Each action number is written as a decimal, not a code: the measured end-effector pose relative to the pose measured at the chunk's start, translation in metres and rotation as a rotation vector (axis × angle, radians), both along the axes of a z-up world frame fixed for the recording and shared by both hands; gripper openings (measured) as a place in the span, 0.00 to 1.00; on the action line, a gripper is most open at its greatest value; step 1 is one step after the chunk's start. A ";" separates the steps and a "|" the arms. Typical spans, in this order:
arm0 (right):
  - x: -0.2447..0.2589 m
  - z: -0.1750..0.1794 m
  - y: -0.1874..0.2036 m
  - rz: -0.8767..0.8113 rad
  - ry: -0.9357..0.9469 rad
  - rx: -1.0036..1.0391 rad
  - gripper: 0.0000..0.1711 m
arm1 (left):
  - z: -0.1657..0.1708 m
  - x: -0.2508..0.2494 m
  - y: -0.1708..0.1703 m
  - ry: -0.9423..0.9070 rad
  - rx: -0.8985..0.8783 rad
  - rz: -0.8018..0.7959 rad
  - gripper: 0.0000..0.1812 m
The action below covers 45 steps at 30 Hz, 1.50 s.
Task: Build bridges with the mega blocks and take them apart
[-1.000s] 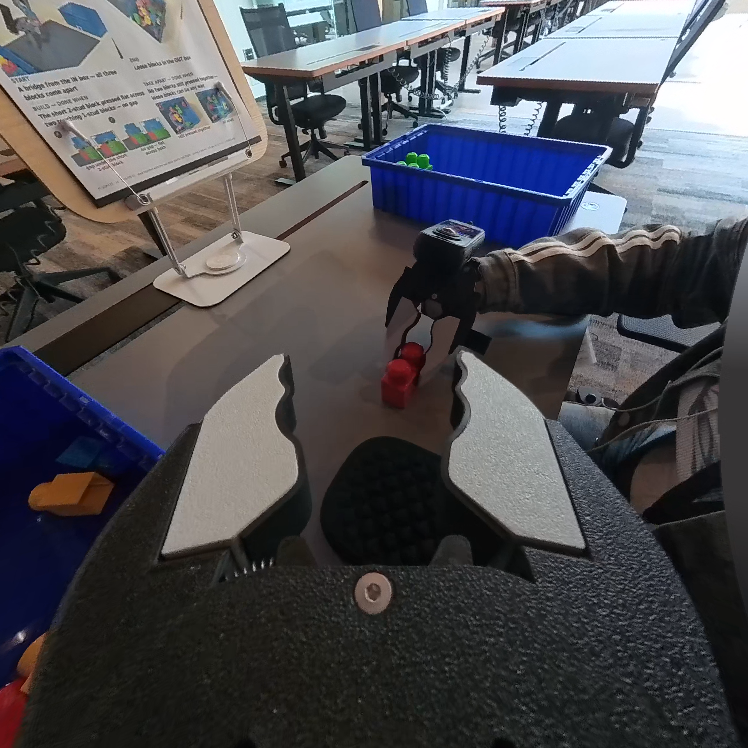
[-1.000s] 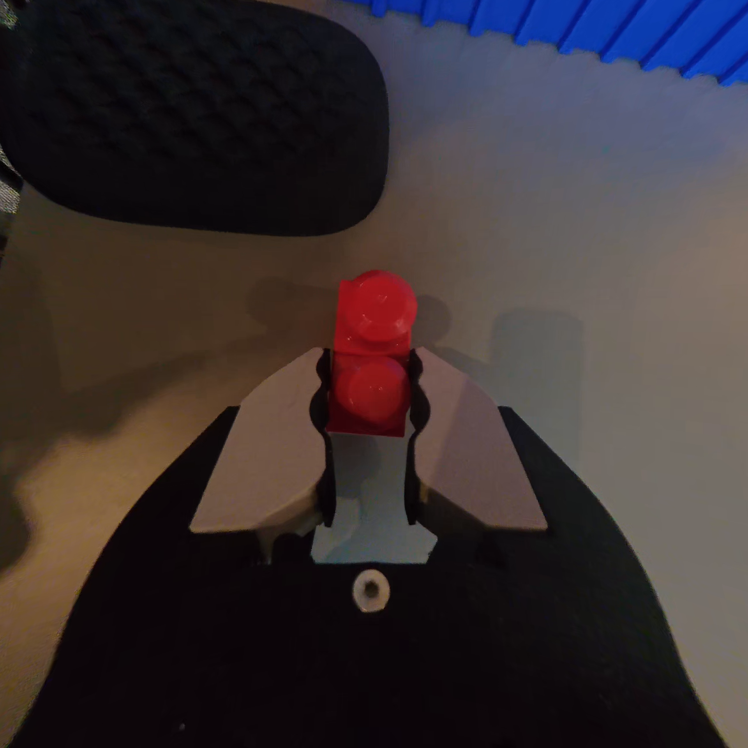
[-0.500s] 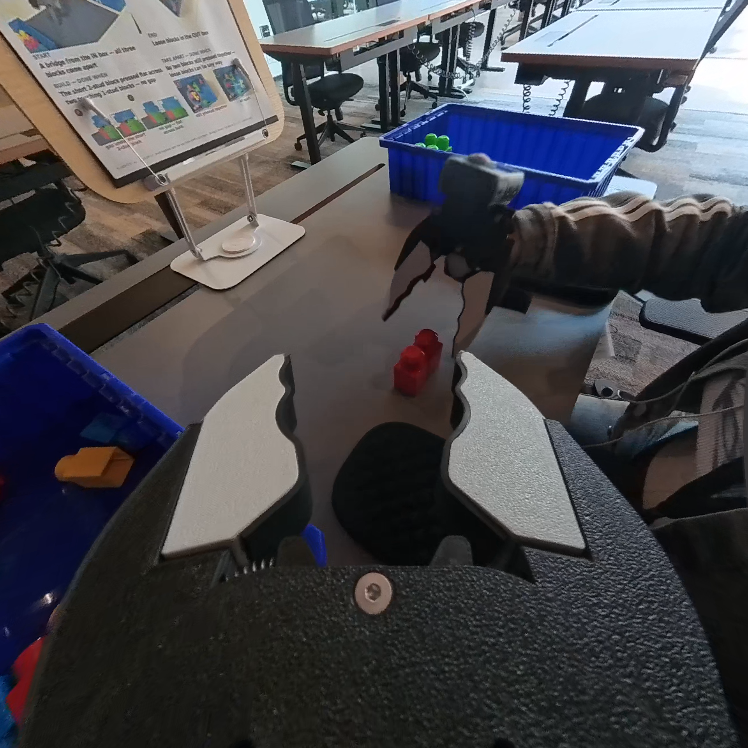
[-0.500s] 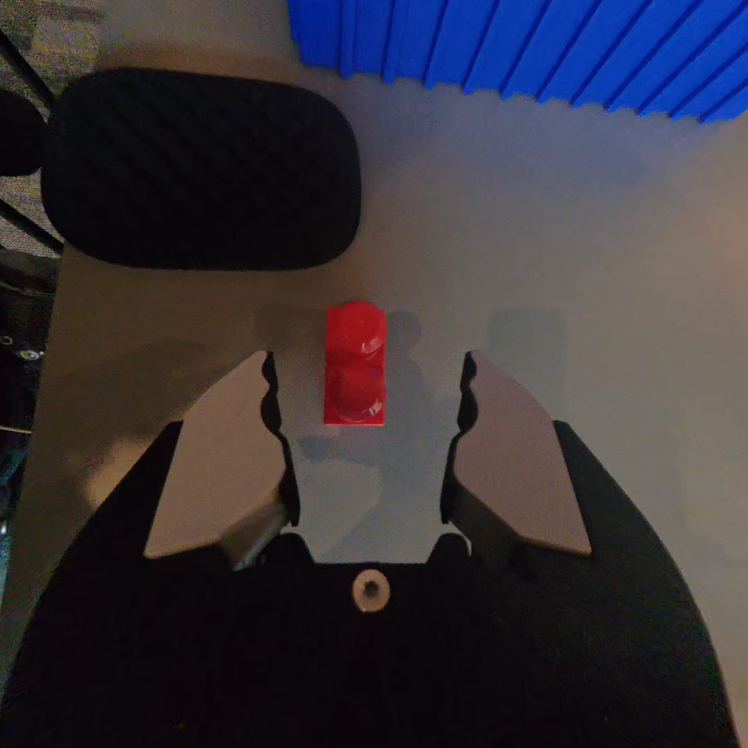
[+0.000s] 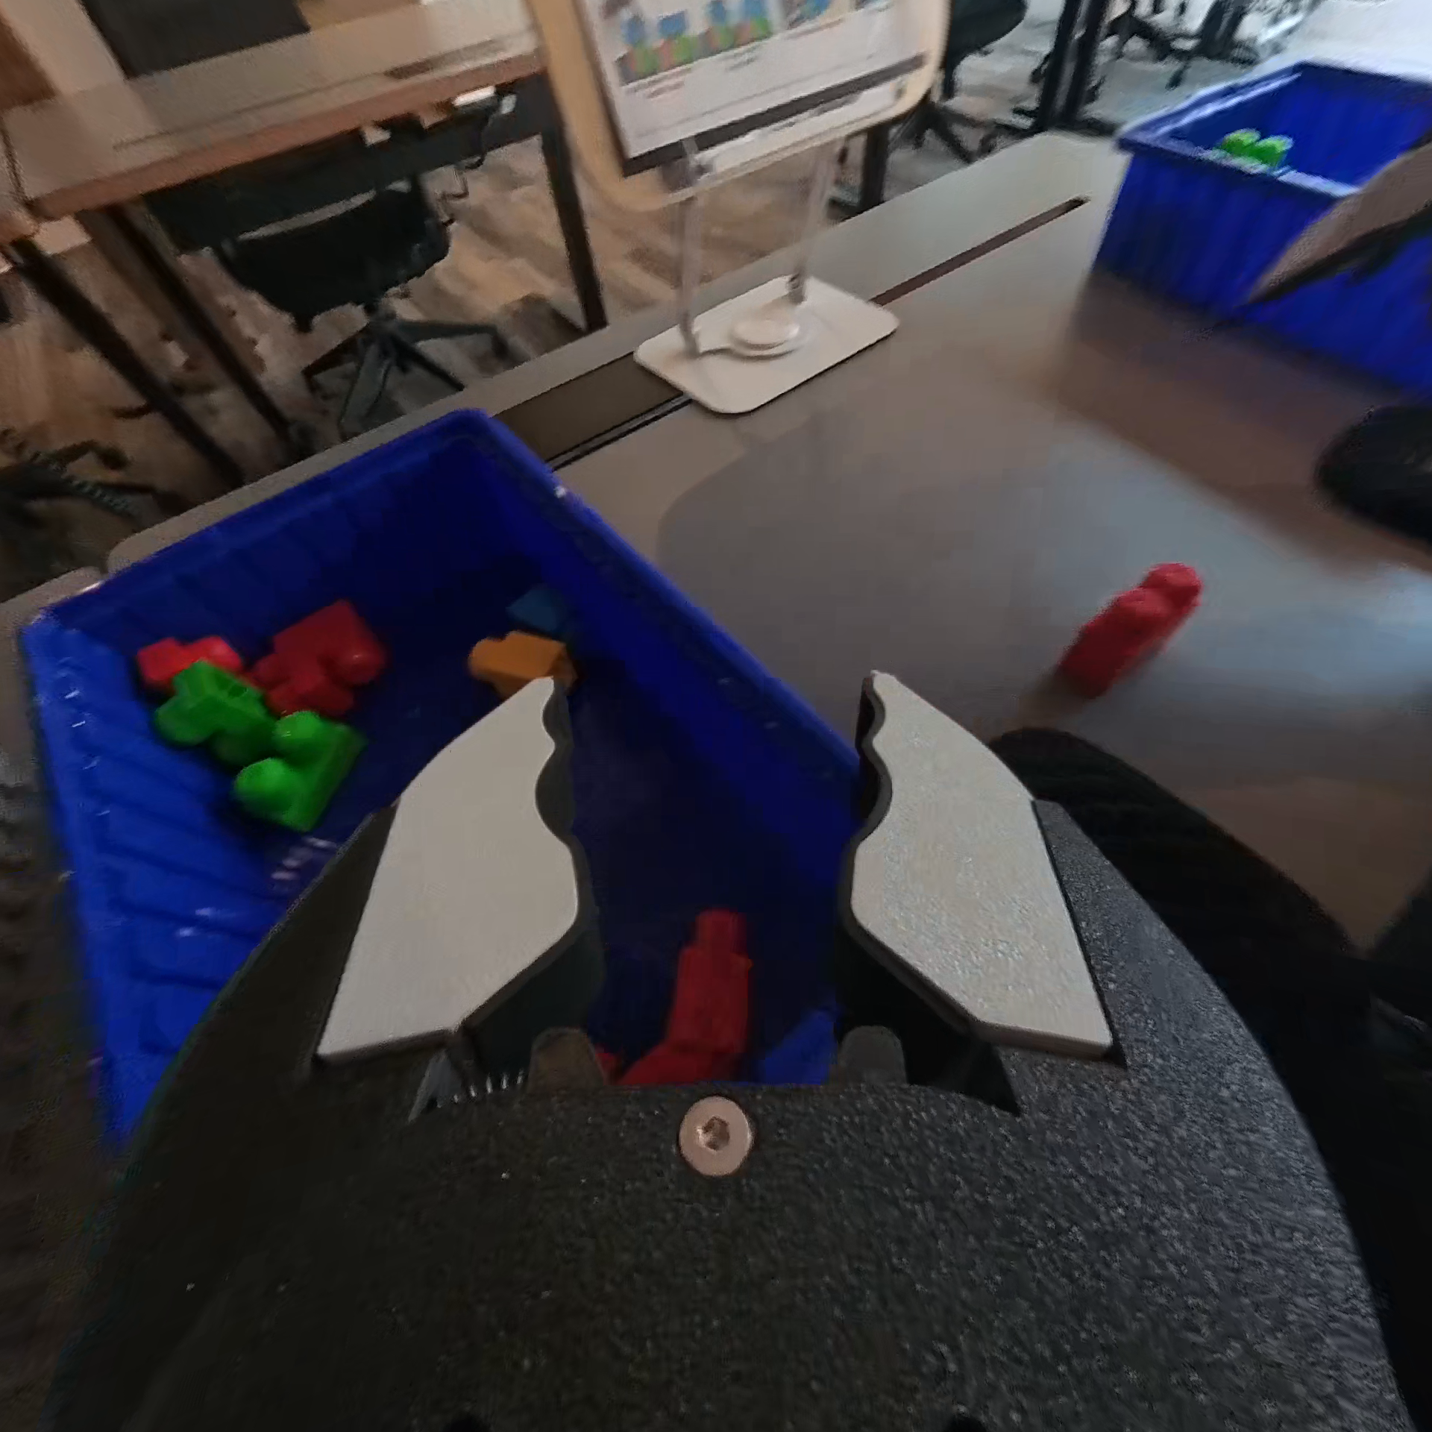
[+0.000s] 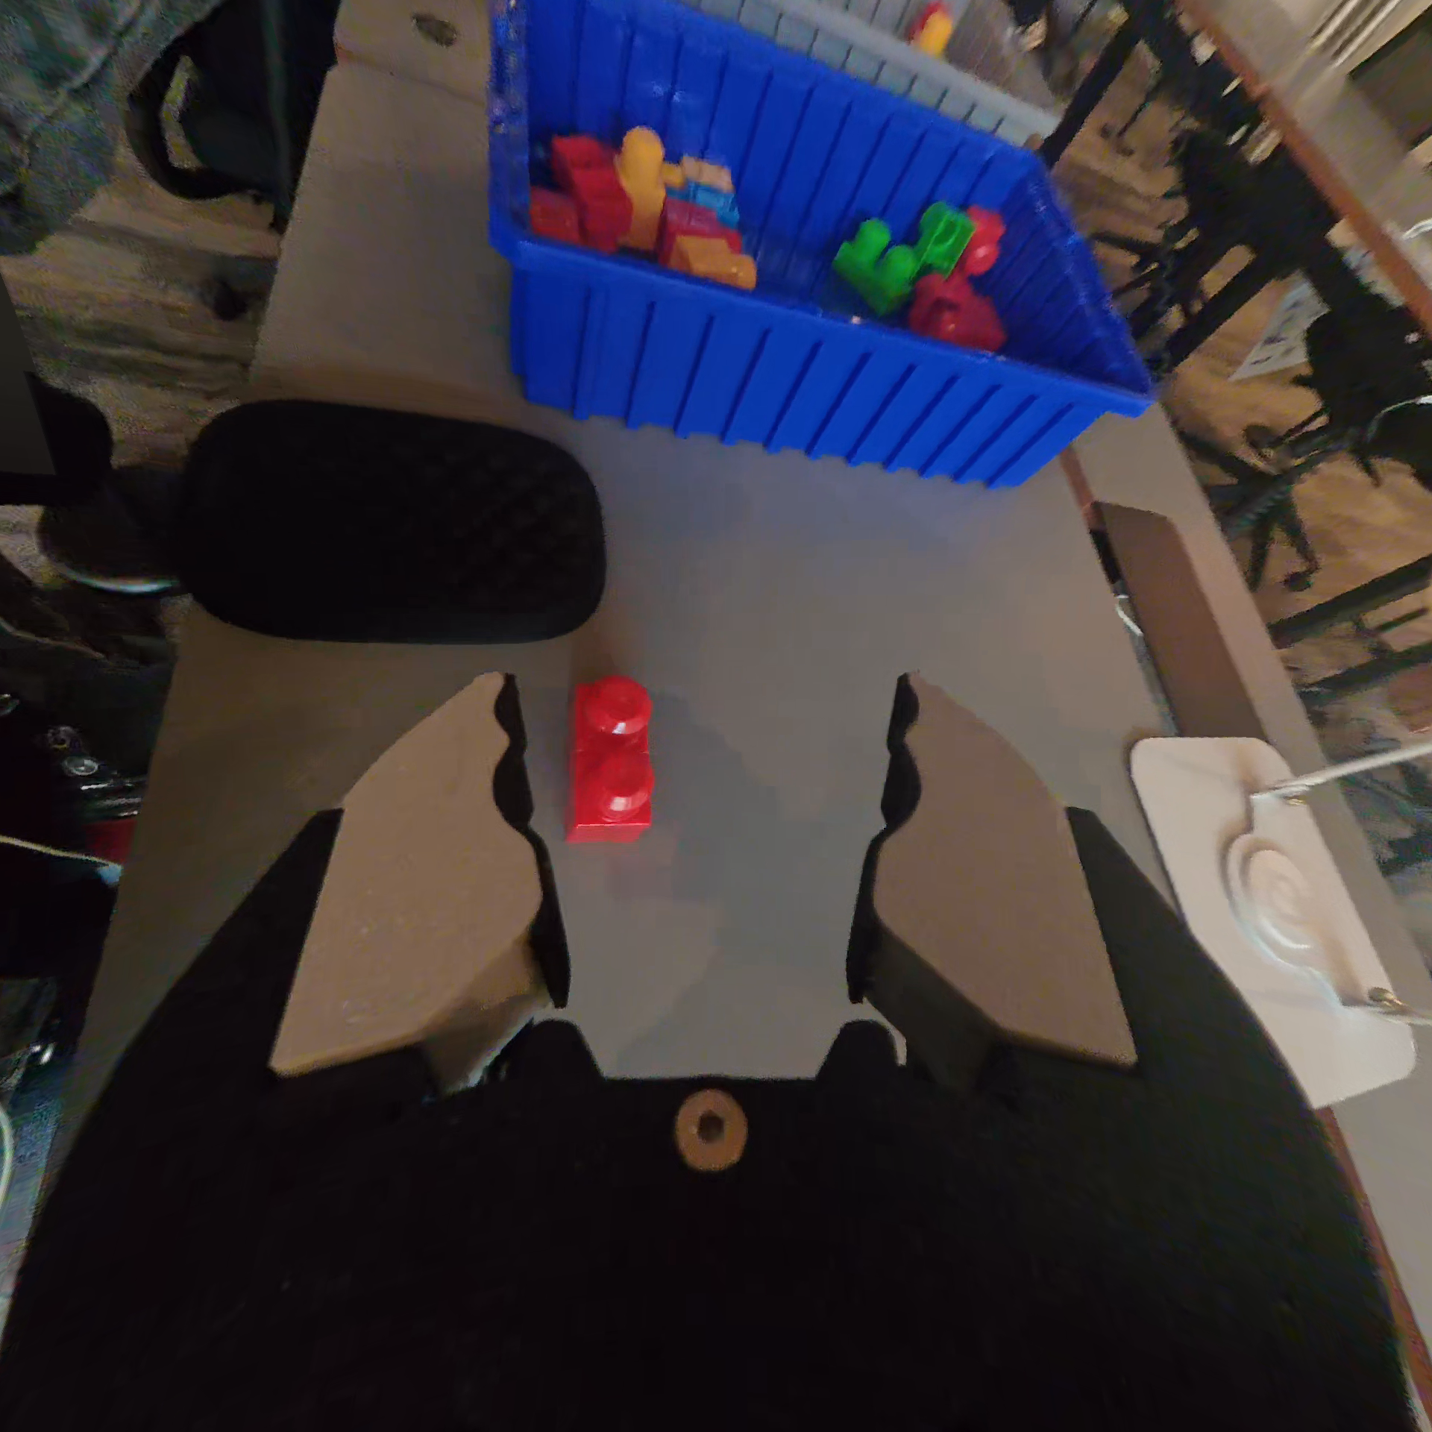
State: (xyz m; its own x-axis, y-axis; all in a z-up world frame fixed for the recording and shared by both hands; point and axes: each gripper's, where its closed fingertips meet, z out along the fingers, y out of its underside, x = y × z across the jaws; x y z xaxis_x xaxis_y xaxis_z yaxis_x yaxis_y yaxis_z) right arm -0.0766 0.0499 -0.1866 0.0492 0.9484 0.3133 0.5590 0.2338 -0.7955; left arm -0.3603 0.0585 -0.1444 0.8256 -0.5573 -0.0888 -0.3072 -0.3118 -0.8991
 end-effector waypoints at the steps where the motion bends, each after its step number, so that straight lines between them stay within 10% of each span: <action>1: 0.004 0.005 0.001 -0.008 0.018 0.004 0.52 | -0.003 -0.014 0.011 0.020 -0.013 0.021 0.37; 12: 0.042 0.022 0.021 -0.095 0.147 0.041 0.51 | -0.067 -0.096 0.114 -0.065 -0.299 0.227 0.30; 22: 0.056 0.028 0.026 -0.098 0.219 0.052 0.50 | -0.123 -0.114 0.111 0.078 -0.649 0.314 0.27; 45: 0.070 0.041 0.023 -0.095 0.294 0.078 0.45 | -0.157 -0.164 0.181 0.594 -0.710 0.156 0.24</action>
State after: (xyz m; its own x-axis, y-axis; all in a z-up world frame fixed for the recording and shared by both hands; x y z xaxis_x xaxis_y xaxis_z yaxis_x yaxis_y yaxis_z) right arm -0.0062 0.0733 -0.1460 0.2357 0.9087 0.3444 0.3301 0.2585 -0.9079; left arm -0.5243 0.2393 -0.3014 0.8240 -0.5297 -0.2012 -0.5634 -0.8036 -0.1916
